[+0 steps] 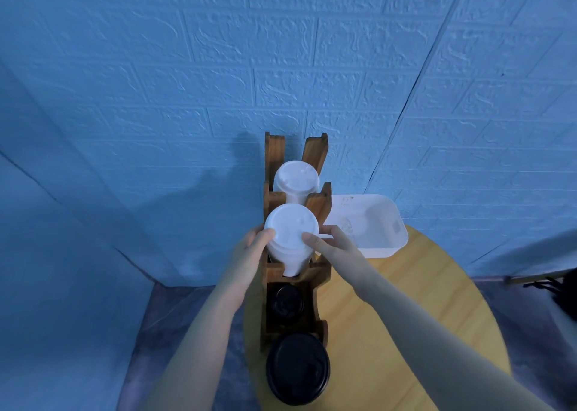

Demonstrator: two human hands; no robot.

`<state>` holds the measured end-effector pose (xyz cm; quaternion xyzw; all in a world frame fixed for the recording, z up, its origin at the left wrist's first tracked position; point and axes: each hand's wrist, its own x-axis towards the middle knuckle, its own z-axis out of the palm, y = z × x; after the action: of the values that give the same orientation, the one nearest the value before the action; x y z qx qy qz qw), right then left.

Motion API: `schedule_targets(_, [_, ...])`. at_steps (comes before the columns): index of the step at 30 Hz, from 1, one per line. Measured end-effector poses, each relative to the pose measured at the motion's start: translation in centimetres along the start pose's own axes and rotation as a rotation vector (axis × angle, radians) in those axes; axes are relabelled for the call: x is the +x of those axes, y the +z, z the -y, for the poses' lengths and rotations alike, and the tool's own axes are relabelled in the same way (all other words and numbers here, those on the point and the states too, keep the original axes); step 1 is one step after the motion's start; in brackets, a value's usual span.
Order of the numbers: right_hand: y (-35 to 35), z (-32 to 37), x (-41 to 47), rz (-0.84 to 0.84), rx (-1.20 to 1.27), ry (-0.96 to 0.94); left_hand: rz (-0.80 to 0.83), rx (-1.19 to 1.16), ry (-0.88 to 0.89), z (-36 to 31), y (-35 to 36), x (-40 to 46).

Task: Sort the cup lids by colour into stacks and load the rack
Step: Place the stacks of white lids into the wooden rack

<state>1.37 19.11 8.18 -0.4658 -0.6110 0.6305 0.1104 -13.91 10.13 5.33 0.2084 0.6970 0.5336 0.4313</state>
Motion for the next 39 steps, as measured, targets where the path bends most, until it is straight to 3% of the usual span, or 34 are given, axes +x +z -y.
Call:
schedule_targets(4, [-0.2, -0.2, 0.2, 0.001, -0.012, -0.014, -0.005, -0.012, -0.026, 0.3, -0.2, 0.1])
schedule_targets(13, [-0.9, -1.5, 0.1, 0.073, 0.059, -0.042, 0.082, 0.021, 0.104, 1.5, 0.3, 0.2])
schedule_targets(27, [0.0, -2.3, -0.9, -0.005, -0.005, -0.246, 0.020, -0.052, 0.184, 2.0, 1.1, -0.5])
schedule_targets(39, [-0.7, -3.0, -1.8, -0.032, 0.019, -0.261, -0.019, -0.072, 0.266, 1.7, 1.1, -2.4])
